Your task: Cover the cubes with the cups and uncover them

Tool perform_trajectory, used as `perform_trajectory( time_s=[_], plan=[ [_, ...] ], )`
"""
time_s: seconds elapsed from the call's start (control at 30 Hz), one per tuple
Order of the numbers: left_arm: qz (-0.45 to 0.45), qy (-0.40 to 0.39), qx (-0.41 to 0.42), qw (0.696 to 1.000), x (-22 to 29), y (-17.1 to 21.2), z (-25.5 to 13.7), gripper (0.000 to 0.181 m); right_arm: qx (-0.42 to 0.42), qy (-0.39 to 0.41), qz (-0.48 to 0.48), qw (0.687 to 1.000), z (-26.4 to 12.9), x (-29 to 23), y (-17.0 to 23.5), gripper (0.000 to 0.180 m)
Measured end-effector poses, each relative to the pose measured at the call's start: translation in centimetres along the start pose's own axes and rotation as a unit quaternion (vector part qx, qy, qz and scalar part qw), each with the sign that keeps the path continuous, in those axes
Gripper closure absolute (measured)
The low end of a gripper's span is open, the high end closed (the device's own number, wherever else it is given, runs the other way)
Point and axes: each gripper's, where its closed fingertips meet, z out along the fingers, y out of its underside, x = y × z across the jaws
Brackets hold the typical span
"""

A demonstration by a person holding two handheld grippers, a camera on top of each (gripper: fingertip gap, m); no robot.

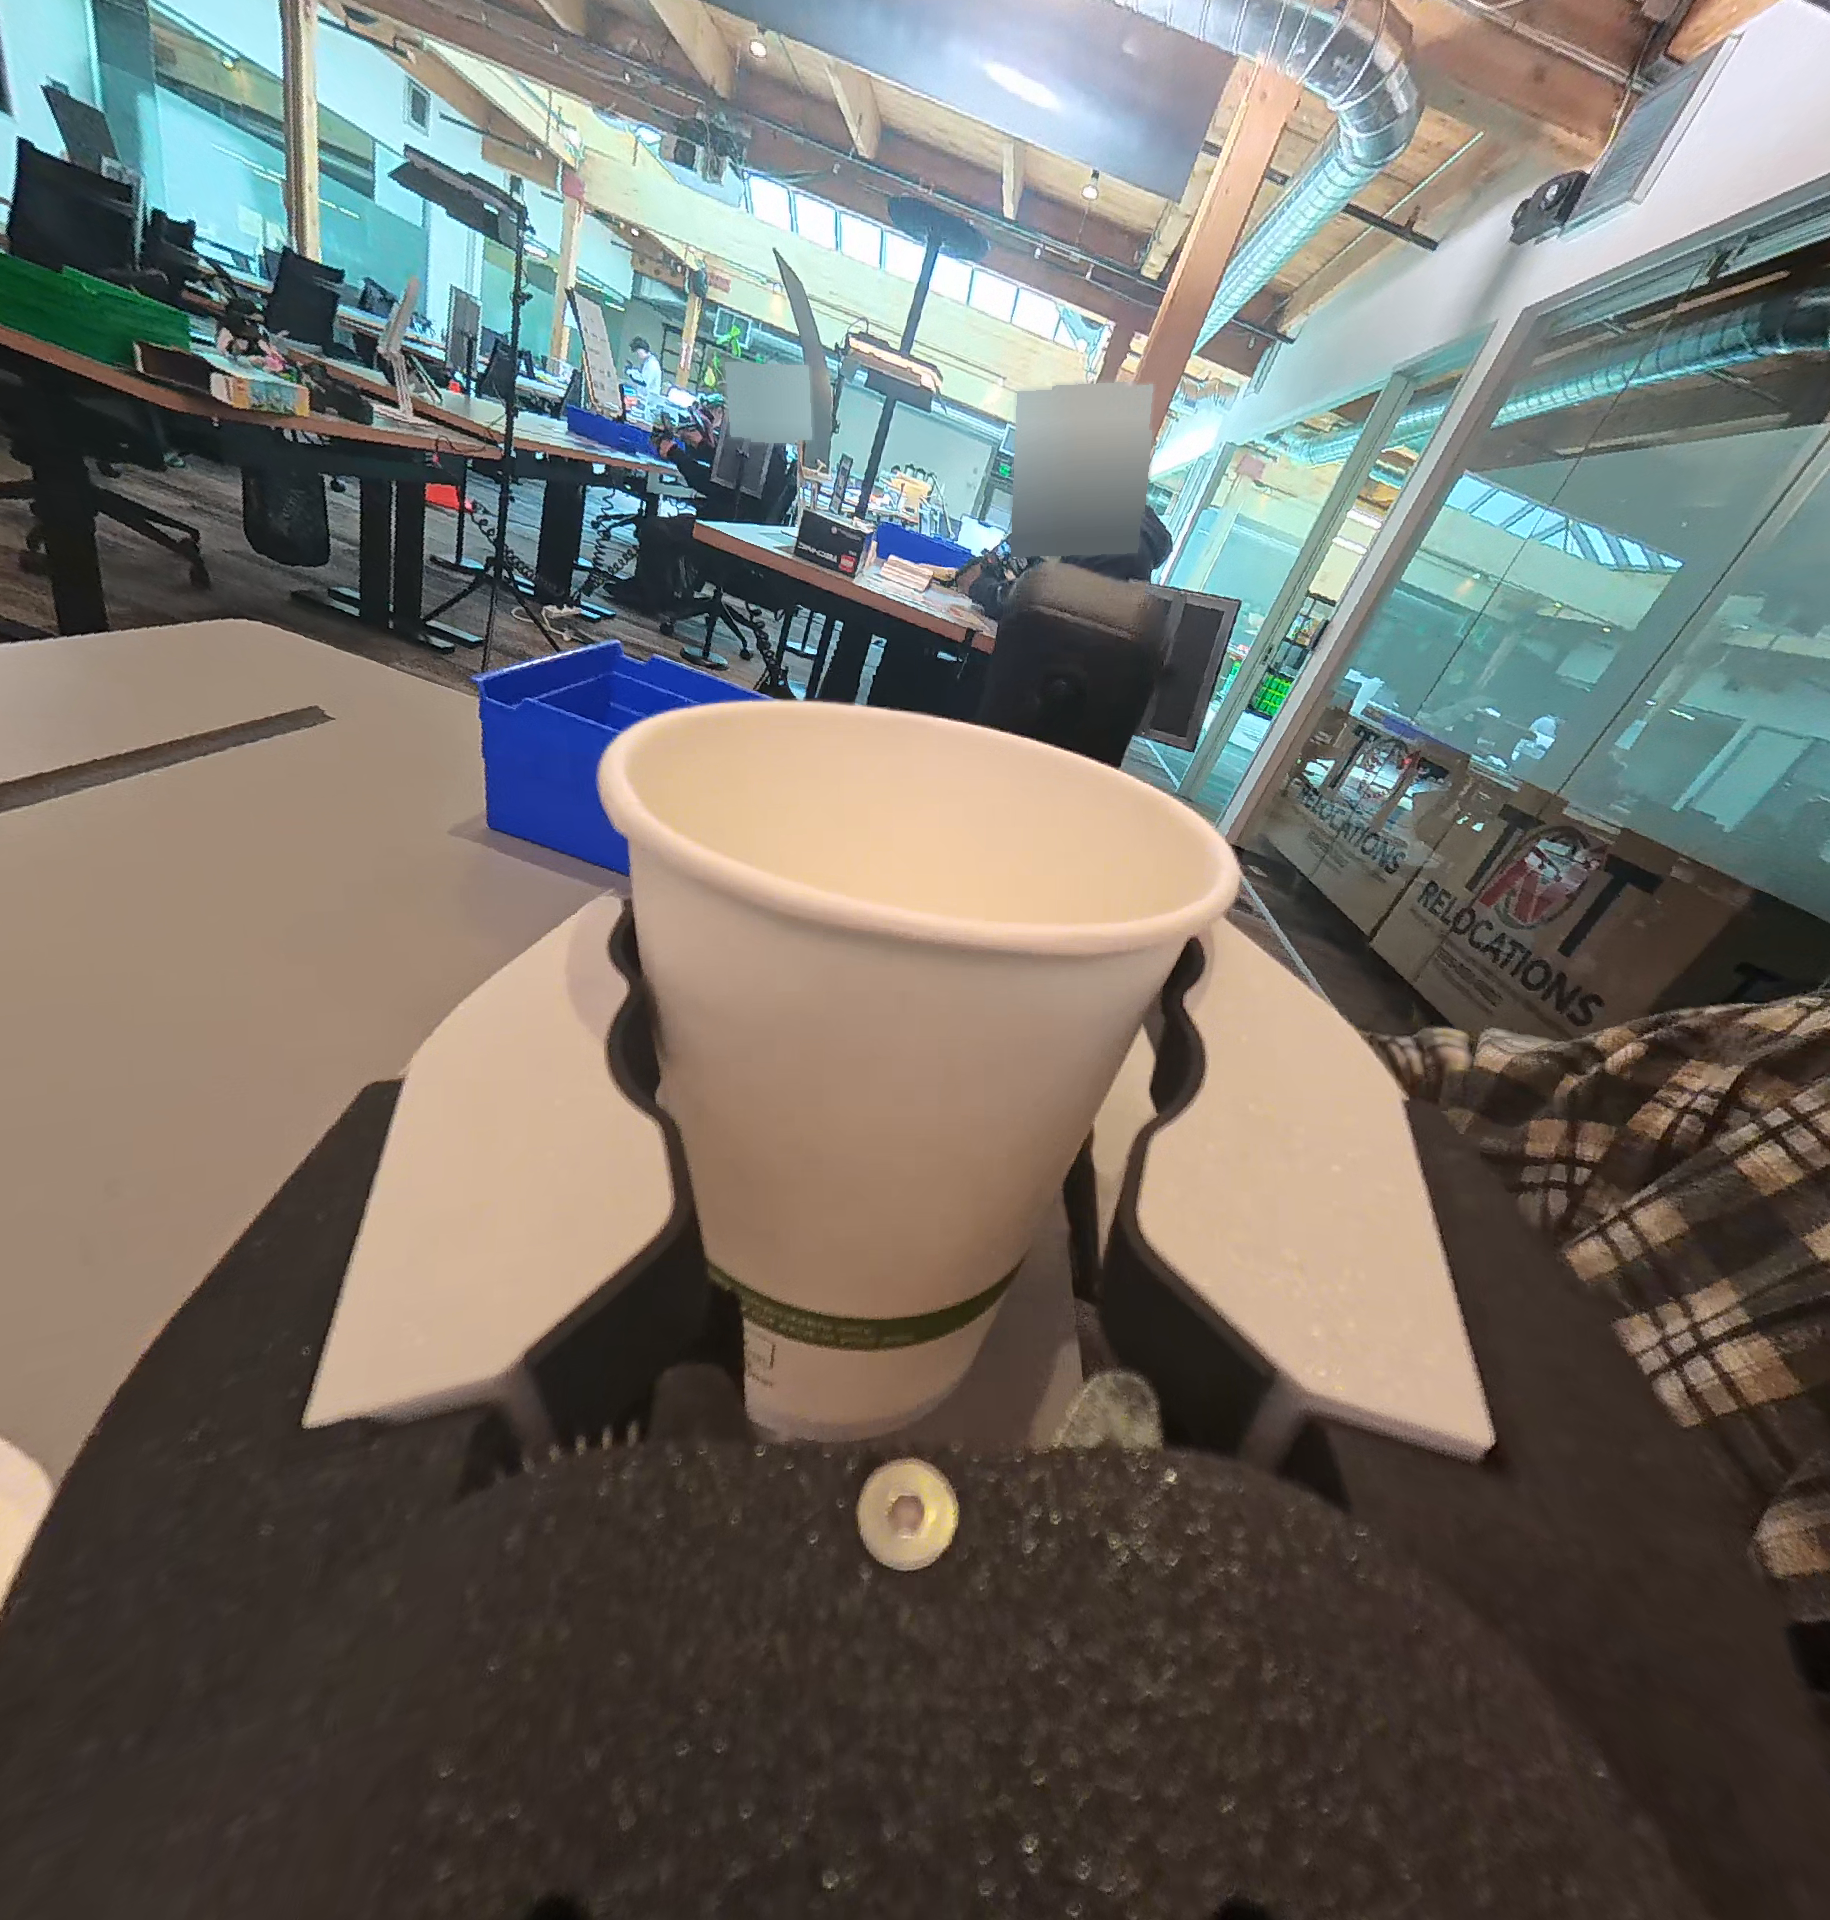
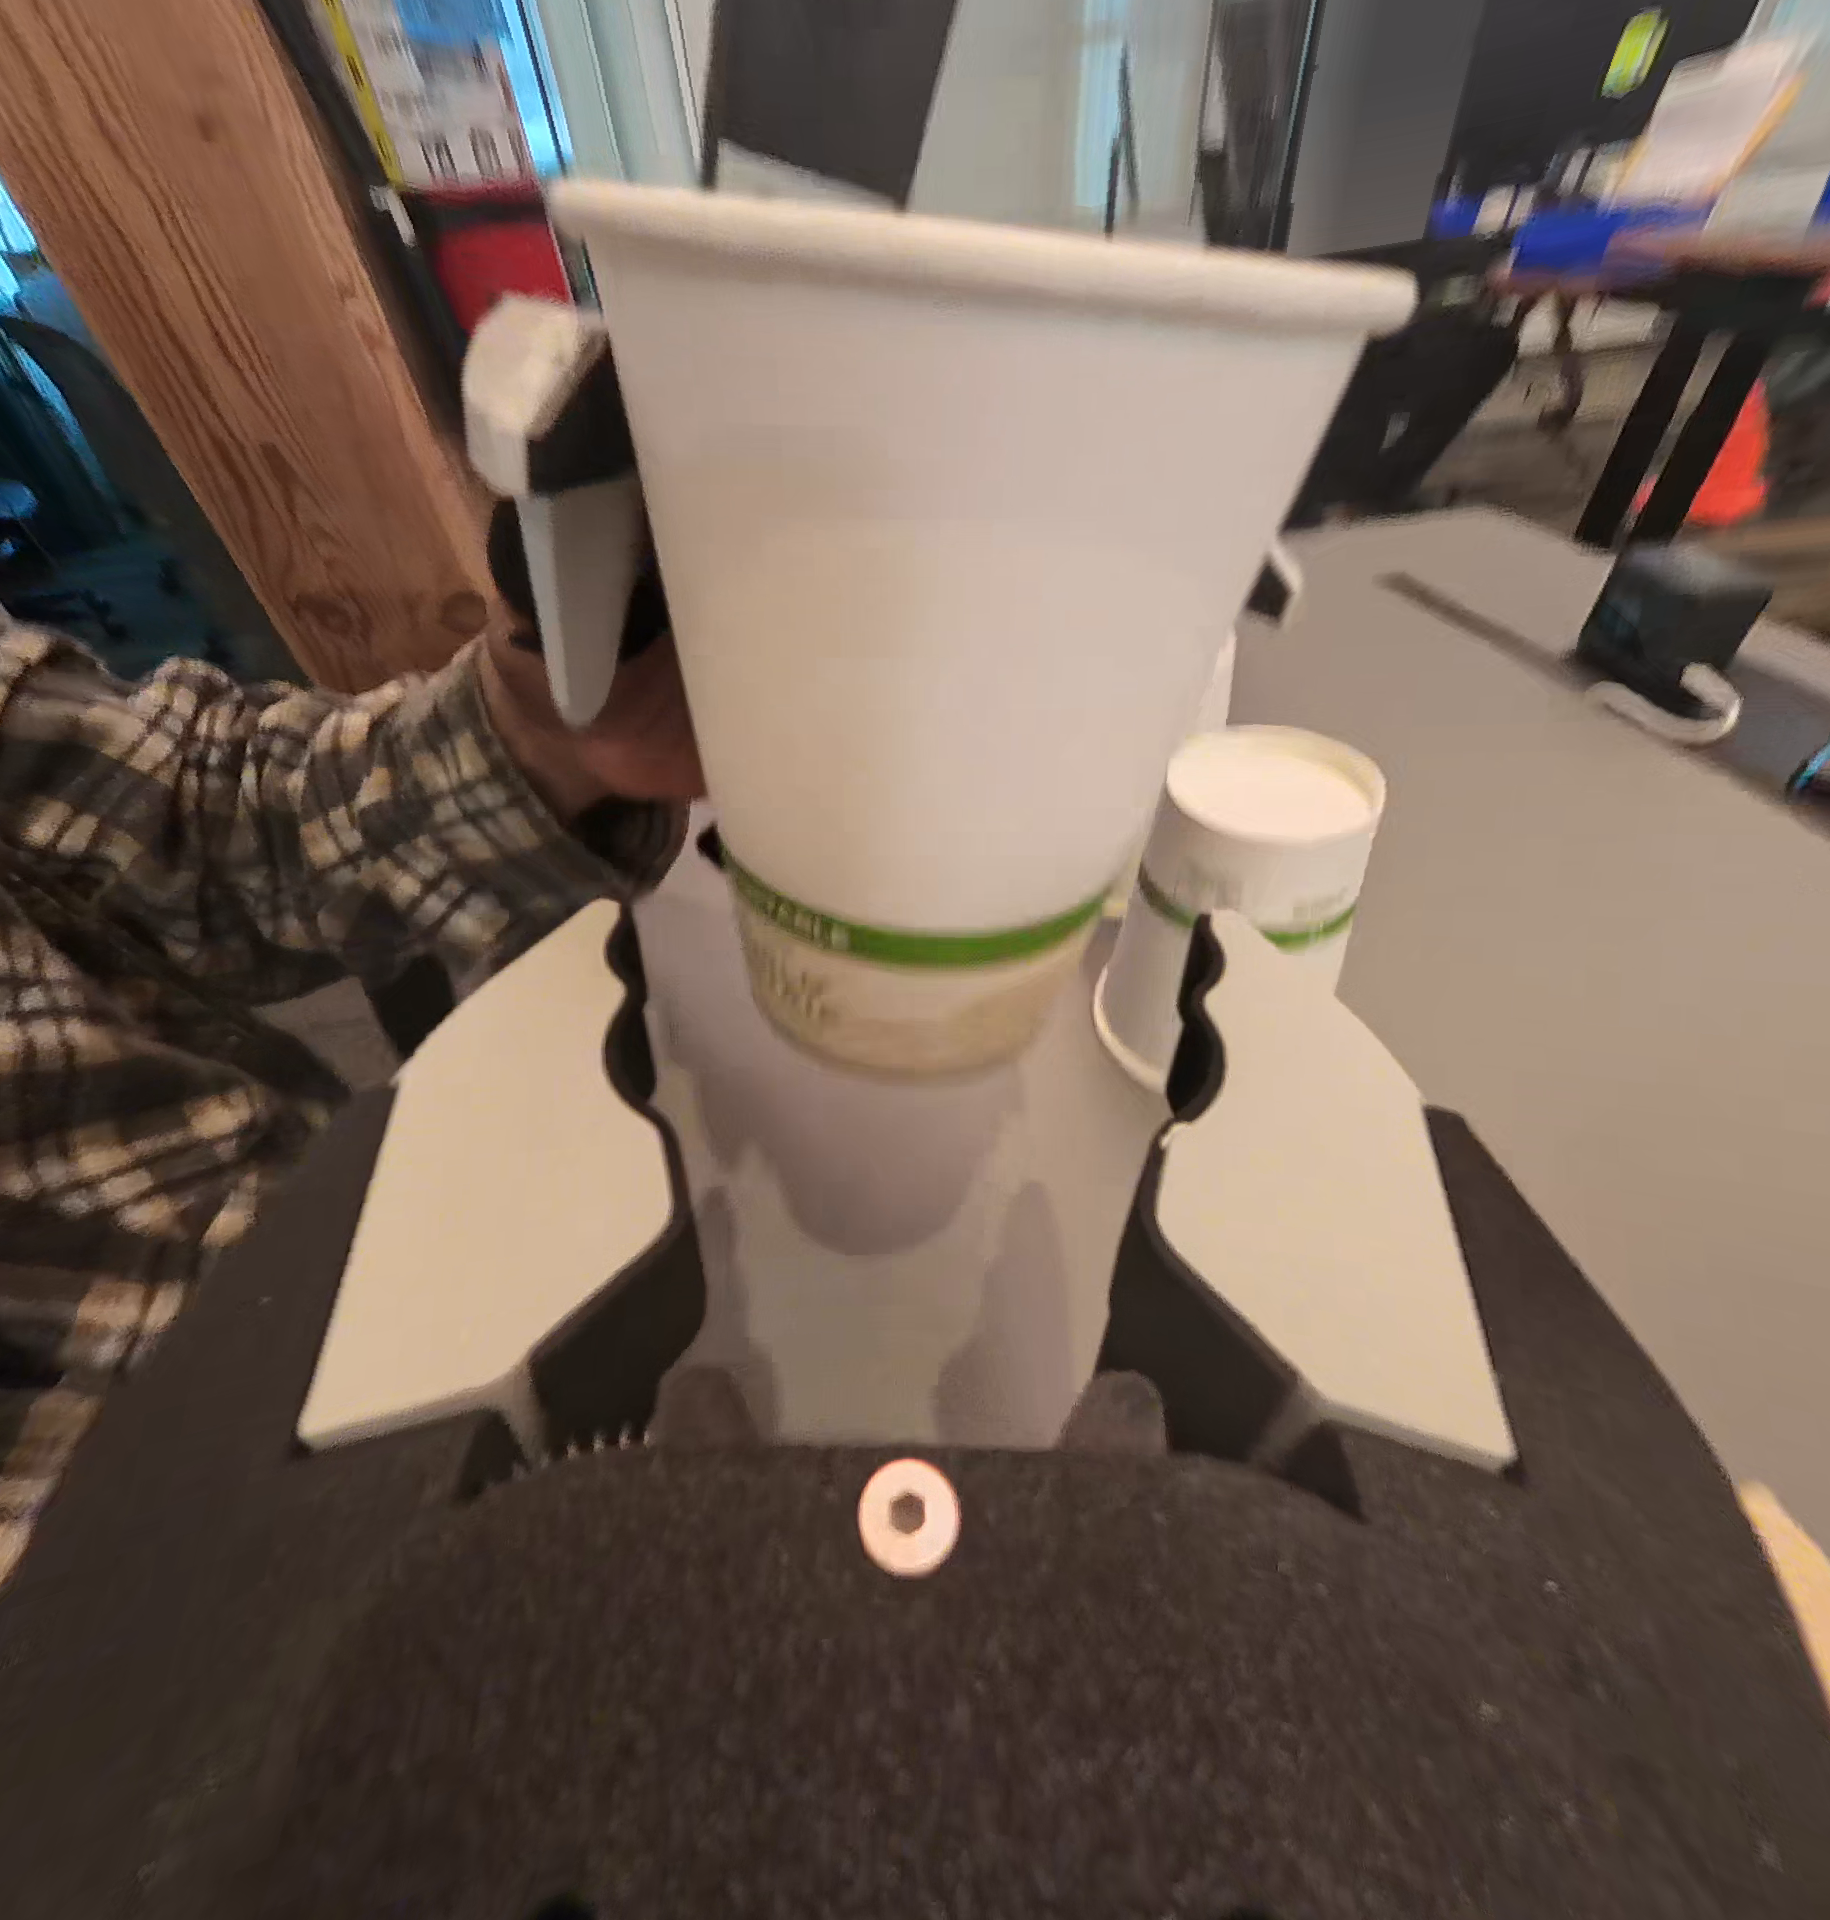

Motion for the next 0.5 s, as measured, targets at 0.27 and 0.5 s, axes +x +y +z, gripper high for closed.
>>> perform_trajectory(
  time_s=[0.27, 0.5],
  plan=[
    [0.067, -0.061, -0.011, 0.996, -1.0, 0.6, 0.8, 0.087, -0.251, 0.054, 0.148, 0.955, -9.3, 1.9, -4.0, 0.102],
    [0.123, -0.135, -0.003, 0.983, -1.5, 0.3, 2.6, 0.087, -0.4, 0.091, 0.239, 0.88, -7.3, 3.8, -5.5, 0.121]
  ],
)
